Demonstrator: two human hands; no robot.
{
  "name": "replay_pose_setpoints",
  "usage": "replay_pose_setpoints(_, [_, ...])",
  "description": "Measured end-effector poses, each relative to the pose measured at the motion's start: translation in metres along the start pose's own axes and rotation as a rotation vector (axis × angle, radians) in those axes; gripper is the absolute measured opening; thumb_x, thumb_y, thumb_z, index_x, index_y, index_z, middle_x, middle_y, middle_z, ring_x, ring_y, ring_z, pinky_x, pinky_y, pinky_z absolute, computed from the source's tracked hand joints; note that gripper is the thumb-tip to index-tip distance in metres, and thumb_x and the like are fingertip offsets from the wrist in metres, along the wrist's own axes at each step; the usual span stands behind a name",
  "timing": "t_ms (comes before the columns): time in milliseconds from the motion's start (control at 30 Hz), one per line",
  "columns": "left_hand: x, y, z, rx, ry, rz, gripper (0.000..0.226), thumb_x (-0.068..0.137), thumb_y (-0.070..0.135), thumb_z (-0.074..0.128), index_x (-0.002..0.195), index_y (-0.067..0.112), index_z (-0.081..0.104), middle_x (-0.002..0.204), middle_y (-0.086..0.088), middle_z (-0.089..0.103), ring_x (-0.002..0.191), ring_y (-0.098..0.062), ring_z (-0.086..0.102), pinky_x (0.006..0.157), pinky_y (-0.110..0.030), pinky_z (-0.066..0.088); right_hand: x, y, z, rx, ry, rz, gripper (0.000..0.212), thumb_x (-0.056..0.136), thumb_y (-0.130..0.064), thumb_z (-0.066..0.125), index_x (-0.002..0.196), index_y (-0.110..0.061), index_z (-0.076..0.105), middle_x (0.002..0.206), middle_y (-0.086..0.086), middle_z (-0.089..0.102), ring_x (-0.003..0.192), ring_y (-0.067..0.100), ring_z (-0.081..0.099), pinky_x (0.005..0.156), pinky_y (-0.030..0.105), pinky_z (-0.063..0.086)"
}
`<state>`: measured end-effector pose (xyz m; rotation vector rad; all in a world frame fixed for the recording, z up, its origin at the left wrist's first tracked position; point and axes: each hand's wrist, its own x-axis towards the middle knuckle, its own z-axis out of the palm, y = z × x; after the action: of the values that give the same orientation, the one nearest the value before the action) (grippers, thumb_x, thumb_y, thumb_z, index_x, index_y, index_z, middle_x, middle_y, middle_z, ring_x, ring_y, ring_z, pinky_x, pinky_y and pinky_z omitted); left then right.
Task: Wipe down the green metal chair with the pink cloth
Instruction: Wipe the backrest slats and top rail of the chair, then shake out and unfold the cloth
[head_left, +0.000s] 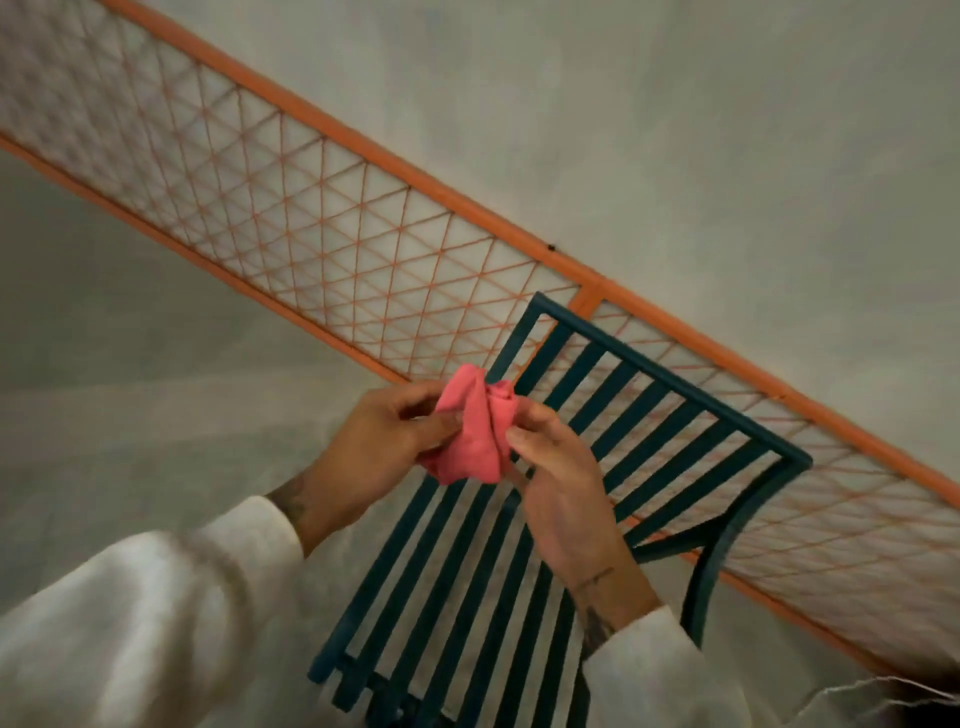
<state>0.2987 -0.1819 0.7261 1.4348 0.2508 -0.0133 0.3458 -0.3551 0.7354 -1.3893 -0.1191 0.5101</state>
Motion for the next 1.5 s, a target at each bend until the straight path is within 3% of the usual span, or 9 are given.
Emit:
replay_pose_setpoints(300, [-0.024,0.137,0.025,0.192,-0.105,0.263,0.032,0.083,0.000,0.069,0.105,0.022,0.073,0.102,0.002,0.075,0.096,-0.019,0.071,0.082,-0.032,0.059,-0.068,-0.136,-0.029,-0.007,0.335,-0.326,0.018,0.086,0.002,0.068,0.099,-0.010,0.073,0.099,0.003,0.076,0.098,0.017,0.070,0.087,0.033,0.056])
replay_pose_setpoints(467, [-0.045,0.199,0.050,-0.018,-0.274,0.192,0.049,0.081,-0.014,0.047,0.116,0.013,0.069,0.114,-0.007,0.072,0.099,-0.025,0.069,0.078,-0.035,0.055,-0.107,-0.195,-0.048,-0.036,0.412,-0.432,0.040,0.087,0.005,0.068,0.118,-0.019,0.064,0.097,0.009,0.072,0.087,0.023,0.069,0.076,0.042,0.056])
replay_pose_setpoints(567, [-0.059,0.224,0.070,-0.088,-0.291,0.204,0.032,0.077,0.012,0.074,0.109,0.009,0.073,0.110,-0.011,0.073,0.103,-0.027,0.070,0.086,-0.042,0.056,-0.131,-0.228,-0.066,-0.185,0.364,-0.457,0.050,0.087,0.007,0.063,0.122,-0.028,0.066,0.094,0.006,0.066,0.076,0.021,0.065,0.068,0.042,0.054])
replay_pose_setpoints(667, [-0.070,0.237,0.094,0.009,-0.206,0.227,0.054,0.057,0.013,0.090,0.107,0.013,0.072,0.091,-0.010,0.075,0.089,-0.025,0.073,0.069,-0.030,0.058,-0.153,-0.250,-0.083,-0.516,0.326,-0.413,0.048,0.080,0.002,0.061,0.108,-0.034,0.074,0.089,-0.005,0.069,0.067,0.010,0.061,0.057,0.026,0.049])
replay_pose_setpoints(800, [-0.086,0.259,0.142,0.113,-0.155,0.300,0.034,0.077,-0.002,0.073,0.102,0.021,0.075,0.091,-0.007,0.074,0.087,-0.025,0.069,0.072,-0.031,0.052,-0.179,-0.257,-0.117,-0.851,0.296,-0.349,0.006,0.084,-0.019,0.071,0.082,-0.024,0.074,0.076,-0.002,0.072,0.070,0.010,0.067,0.067,0.035,0.059])
replay_pose_setpoints(1100, [-0.111,0.289,0.233,0.256,-0.043,0.356,0.007,0.081,0.020,0.074,0.084,0.021,0.080,0.088,0.008,0.076,0.090,-0.014,0.066,0.072,-0.029,0.049,-0.231,-0.258,-0.193,-0.796,0.258,-0.411,0.042,0.079,-0.054,0.076,0.079,-0.013,0.070,0.075,0.005,0.069,0.068,0.014,0.064,0.068,0.034,0.055])
replay_pose_setpoints(1267, [-0.124,0.311,0.252,0.241,0.025,0.589,0.016,0.077,0.003,0.076,0.087,0.015,0.078,0.095,0.000,0.076,0.086,0.000,0.066,0.076,-0.012,0.047,-0.245,-0.232,-0.230,-1.025,0.107,-0.254,0.021,0.084,-0.044,0.074,0.083,-0.029,0.060,0.099,-0.012,0.050,0.089,0.003,0.052,0.079,0.021,0.044])
replay_pose_setpoints(1400, [-0.134,0.335,0.246,0.343,-0.020,0.580,0.018,0.081,0.006,0.072,0.092,0.019,0.078,0.096,0.014,0.075,0.079,0.008,0.064,0.065,-0.015,0.044,-0.259,-0.202,-0.235,-0.690,0.022,-0.174,0.011,0.096,-0.038,0.060,0.091,-0.028,0.058,0.102,-0.008,0.070,0.097,0.008,0.066,0.095,0.036,0.053])
replay_pose_setpoints(1500, [-0.139,0.347,0.235,0.344,0.007,0.619,0.019,0.081,0.004,0.072,0.093,0.017,0.078,0.100,0.008,0.076,0.100,0.001,0.066,0.084,-0.017,0.048,-0.268,-0.199,-0.235,-0.422,0.020,-0.152,0.017,0.098,-0.022,0.059,0.104,-0.007,0.054,0.102,0.007,0.075,0.098,0.023,0.072,0.089,0.042,0.058])
